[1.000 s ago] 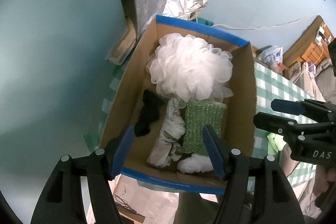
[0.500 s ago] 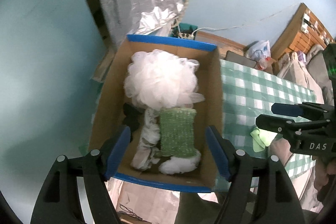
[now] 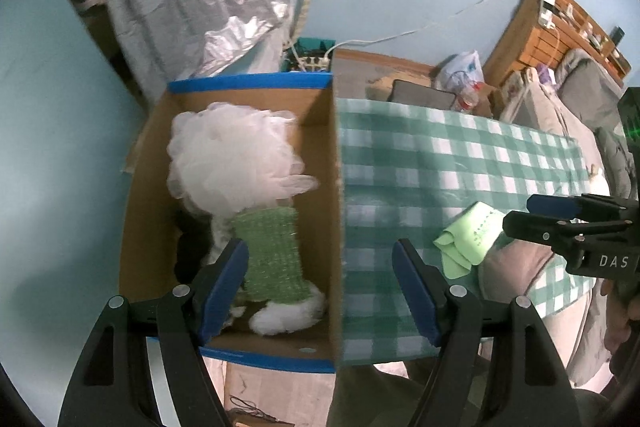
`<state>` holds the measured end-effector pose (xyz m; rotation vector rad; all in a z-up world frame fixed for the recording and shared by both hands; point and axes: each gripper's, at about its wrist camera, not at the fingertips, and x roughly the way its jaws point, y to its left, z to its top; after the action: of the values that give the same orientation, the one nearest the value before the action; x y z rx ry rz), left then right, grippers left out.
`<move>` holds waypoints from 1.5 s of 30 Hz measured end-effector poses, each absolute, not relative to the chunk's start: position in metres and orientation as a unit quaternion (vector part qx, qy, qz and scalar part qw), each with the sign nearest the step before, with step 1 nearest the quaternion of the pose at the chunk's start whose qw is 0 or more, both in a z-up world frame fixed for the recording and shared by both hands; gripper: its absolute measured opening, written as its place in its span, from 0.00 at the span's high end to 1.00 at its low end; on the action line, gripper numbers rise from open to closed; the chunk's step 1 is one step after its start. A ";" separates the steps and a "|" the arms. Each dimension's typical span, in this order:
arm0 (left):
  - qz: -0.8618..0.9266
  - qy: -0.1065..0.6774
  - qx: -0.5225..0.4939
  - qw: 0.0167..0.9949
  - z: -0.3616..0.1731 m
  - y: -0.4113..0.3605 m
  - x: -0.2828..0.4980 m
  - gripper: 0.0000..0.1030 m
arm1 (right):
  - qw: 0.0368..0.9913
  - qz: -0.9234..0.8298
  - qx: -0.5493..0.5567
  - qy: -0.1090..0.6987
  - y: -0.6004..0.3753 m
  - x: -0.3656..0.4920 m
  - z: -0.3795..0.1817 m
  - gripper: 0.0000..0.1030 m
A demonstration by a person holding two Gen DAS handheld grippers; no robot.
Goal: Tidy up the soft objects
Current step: 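Move both tools back over the table toward the green cloth and grey glove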
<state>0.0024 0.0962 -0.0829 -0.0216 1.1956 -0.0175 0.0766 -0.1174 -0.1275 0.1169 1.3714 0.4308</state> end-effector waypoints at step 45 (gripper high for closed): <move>-0.183 0.607 0.140 0.761 -0.159 -0.086 0.045 0.26 | 0.717 -0.030 0.260 0.646 -0.328 -0.001 -0.204 0.36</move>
<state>0.0449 -0.0856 -0.1593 0.3044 1.3202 -0.3993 -0.0005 -0.3283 -0.2040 0.5757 1.4292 -0.0669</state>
